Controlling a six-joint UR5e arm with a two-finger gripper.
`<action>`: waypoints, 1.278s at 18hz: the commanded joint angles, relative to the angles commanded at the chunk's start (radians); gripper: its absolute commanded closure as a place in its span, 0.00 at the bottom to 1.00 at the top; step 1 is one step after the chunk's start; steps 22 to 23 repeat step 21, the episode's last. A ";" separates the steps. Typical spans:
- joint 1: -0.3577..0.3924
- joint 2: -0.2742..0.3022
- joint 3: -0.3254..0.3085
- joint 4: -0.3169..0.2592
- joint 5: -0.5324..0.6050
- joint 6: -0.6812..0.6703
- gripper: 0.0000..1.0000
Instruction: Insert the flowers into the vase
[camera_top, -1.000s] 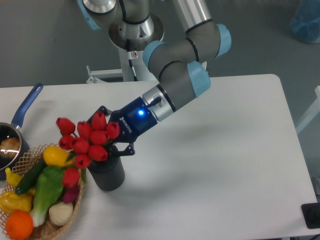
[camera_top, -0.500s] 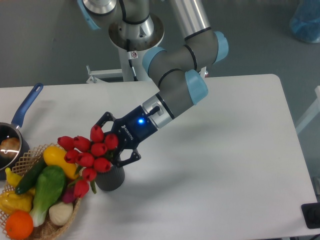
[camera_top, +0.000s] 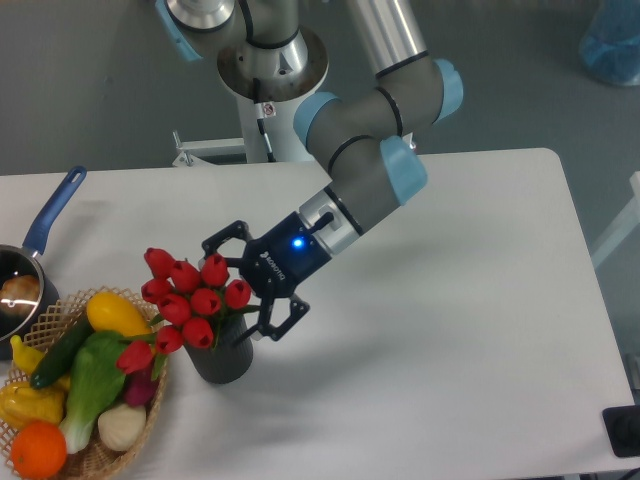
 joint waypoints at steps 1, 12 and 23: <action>0.005 0.009 0.000 0.000 0.041 0.017 0.00; 0.095 0.126 0.029 0.002 0.559 0.232 0.00; 0.095 0.117 0.021 -0.015 0.937 0.259 0.00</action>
